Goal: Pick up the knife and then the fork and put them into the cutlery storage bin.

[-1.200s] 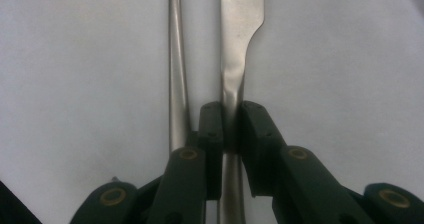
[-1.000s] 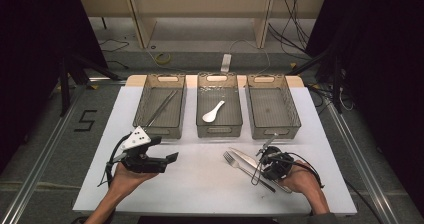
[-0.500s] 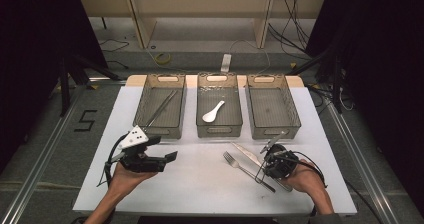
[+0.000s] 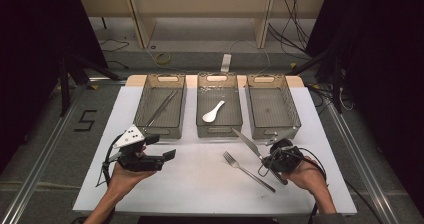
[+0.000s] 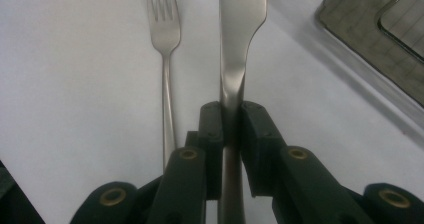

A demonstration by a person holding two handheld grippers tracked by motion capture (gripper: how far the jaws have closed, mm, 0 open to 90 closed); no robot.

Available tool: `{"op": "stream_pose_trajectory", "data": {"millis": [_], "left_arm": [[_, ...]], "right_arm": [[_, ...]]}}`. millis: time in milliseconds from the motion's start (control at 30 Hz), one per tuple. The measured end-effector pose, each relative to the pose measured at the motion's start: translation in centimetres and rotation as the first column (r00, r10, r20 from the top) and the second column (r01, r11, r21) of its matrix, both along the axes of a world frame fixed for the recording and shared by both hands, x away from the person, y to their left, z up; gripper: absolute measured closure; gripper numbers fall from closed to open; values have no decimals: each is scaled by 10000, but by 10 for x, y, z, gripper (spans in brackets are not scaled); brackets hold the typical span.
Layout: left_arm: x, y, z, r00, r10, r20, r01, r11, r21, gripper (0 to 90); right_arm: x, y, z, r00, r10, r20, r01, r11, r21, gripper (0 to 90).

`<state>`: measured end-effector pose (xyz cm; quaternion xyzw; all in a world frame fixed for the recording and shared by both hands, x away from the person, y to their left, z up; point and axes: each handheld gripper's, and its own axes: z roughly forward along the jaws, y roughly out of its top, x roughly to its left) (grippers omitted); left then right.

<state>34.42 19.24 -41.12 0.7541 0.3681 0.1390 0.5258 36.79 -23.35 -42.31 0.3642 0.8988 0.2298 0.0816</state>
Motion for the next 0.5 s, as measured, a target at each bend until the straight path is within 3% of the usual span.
{"op": "stream_pose_trajectory", "data": {"millis": [233, 500], "left_arm": [[-5, 2, 1, 10000, -20, 44, 20, 9999, -109, 165], [-11, 4, 2, 10000, -64, 52, 65, 9997, -230, 165]], "right_arm": [[6, -9, 6, 9996, -297, 0, 296, 9961, 829, 806], [18, -14, 19, 9977, -642, 200, 606, 9875, 1453, 806]]}}
